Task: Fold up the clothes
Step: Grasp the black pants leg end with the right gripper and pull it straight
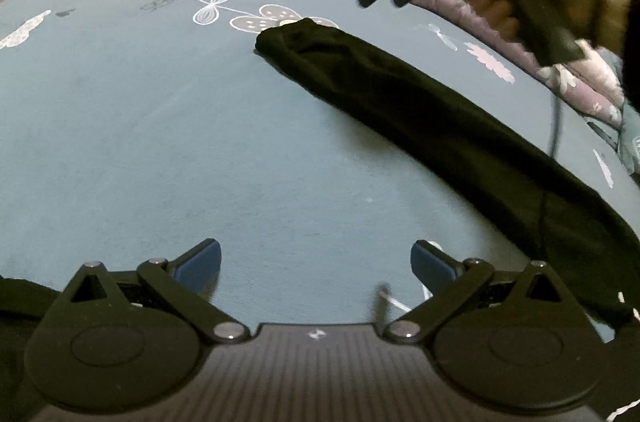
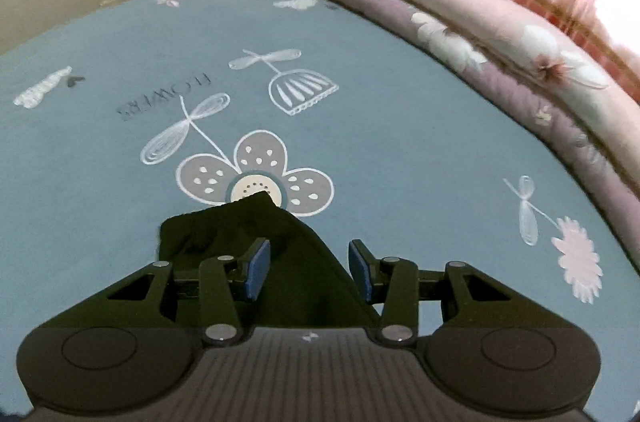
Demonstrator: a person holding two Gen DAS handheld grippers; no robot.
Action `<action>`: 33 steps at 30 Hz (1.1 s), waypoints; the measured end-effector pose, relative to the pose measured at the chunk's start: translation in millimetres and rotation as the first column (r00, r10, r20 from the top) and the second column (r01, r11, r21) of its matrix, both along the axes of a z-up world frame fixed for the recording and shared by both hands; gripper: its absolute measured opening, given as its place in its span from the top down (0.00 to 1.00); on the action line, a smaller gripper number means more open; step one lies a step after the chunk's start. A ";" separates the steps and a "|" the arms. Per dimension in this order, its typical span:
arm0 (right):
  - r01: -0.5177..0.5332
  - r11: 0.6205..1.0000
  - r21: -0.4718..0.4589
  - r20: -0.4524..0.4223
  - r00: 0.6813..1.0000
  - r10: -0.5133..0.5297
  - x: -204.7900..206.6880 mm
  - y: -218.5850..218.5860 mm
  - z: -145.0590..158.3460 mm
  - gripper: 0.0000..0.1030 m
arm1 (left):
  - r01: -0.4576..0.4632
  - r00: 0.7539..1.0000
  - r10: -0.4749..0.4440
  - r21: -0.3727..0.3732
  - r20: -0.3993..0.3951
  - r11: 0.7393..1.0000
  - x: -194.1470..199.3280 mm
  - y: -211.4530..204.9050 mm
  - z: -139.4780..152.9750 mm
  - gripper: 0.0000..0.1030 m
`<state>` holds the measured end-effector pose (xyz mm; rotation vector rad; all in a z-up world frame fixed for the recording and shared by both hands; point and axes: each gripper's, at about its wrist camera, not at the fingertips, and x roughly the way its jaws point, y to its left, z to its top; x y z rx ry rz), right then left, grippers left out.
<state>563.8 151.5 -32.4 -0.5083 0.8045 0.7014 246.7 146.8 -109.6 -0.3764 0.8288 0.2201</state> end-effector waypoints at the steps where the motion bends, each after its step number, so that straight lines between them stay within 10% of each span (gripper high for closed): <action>1: -0.008 1.000 -0.011 -0.004 1.000 0.008 4.2 5.3 -7.1 0.53 | 0.011 1.000 -0.011 0.002 -0.001 1.000 0.7 0.5 -2.4 0.03; 10: -0.139 0.985 -0.100 -0.036 0.990 0.136 28.0 55.0 -54.6 0.52 | 0.015 1.000 -0.015 0.001 -0.009 1.000 0.2 10.1 -12.0 0.03; 15: -0.200 0.969 -0.146 -0.019 0.980 0.199 33.3 60.3 -68.4 0.32 | 0.036 0.999 -0.036 0.016 -0.001 0.999 -1.7 9.6 -15.6 0.03; 20: -0.182 0.982 -0.052 -0.117 0.978 0.175 40.7 50.8 -66.6 0.91 | 0.040 0.999 -0.040 0.035 -0.004 0.999 0.1 9.7 -18.2 0.03; 30: -0.045 0.990 -0.137 0.131 0.989 0.063 50.5 60.8 -56.7 0.91 | 0.039 0.999 -0.039 0.037 -0.003 0.999 -3.8 8.2 -17.2 0.03; 33: 0.011 0.987 -0.157 0.163 0.987 0.015 58.8 62.5 -70.4 0.78 | 0.041 0.999 -0.041 0.042 -0.007 0.998 -3.4 7.1 -16.7 0.03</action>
